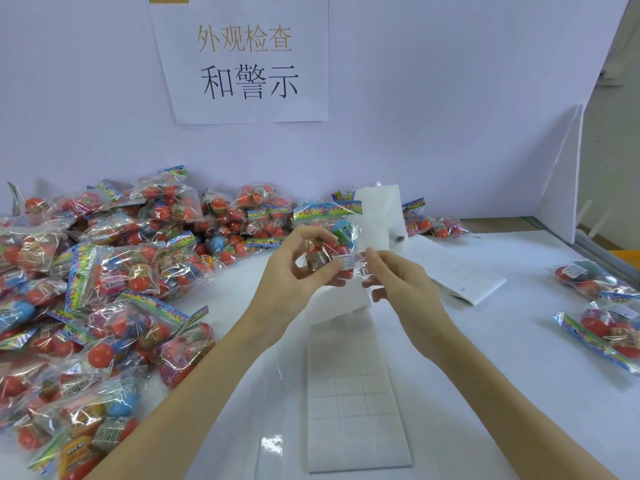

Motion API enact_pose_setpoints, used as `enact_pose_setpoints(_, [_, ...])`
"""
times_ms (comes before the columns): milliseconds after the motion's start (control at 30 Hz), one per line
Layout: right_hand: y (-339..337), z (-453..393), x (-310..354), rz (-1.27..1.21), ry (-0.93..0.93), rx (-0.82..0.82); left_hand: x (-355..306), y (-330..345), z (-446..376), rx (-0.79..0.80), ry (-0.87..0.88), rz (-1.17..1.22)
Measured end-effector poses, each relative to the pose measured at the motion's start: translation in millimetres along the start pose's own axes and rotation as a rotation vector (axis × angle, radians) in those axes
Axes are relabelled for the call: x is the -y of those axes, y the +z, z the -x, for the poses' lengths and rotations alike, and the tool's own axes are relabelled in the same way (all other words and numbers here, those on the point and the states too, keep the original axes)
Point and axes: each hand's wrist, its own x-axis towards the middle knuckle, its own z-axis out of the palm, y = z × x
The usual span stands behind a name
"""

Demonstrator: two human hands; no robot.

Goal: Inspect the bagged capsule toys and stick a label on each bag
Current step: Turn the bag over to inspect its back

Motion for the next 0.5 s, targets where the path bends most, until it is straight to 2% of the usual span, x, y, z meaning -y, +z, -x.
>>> enact_pose_setpoints(167, [5.9, 3.9, 2.1, -0.002, -0.057, 0.019, 0.5, 2.4, 2.2, 0.06, 0.007, -0.01])
enact_pose_setpoints(367, [1.5, 1.7, 2.9, -0.275, 0.022, 0.111, 1.0, 0.4, 0.8, 0.061, 0.038, -0.048])
enact_pose_setpoints(500, [-0.7, -0.2, 2.2, -0.433, 0.093, 0.167, -2.9, 0.3, 0.9, 0.063, 0.058, 0.019])
